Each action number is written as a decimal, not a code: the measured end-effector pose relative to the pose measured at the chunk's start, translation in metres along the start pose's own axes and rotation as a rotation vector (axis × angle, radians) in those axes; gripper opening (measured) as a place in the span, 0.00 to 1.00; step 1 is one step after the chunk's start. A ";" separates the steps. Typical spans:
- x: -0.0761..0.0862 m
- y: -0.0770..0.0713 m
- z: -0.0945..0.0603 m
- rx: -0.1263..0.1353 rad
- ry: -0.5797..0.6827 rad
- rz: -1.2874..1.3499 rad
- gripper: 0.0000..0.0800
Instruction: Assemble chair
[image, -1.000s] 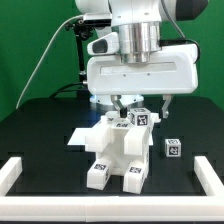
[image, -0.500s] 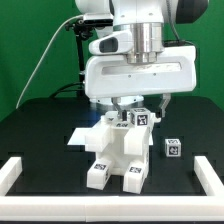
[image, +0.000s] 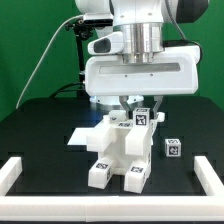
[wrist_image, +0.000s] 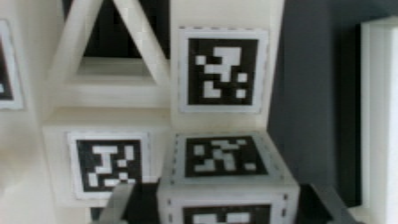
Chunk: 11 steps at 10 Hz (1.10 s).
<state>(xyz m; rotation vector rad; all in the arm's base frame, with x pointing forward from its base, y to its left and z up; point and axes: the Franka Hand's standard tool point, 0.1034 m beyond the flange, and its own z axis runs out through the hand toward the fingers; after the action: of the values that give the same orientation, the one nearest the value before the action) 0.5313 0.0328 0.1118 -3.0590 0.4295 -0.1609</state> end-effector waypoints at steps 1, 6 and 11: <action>0.002 -0.001 0.000 0.006 0.010 0.138 0.35; 0.003 -0.001 -0.001 0.009 0.016 0.214 0.41; 0.003 -0.001 -0.001 0.009 0.016 0.214 0.81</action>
Offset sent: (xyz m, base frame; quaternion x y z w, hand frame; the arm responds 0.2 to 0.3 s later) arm 0.0000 0.0000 0.0000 0.0000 0.0000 0.0000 1.0000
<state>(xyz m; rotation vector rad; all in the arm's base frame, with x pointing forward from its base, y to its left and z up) 0.5343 0.0330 0.1128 -2.9778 0.7488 -0.1775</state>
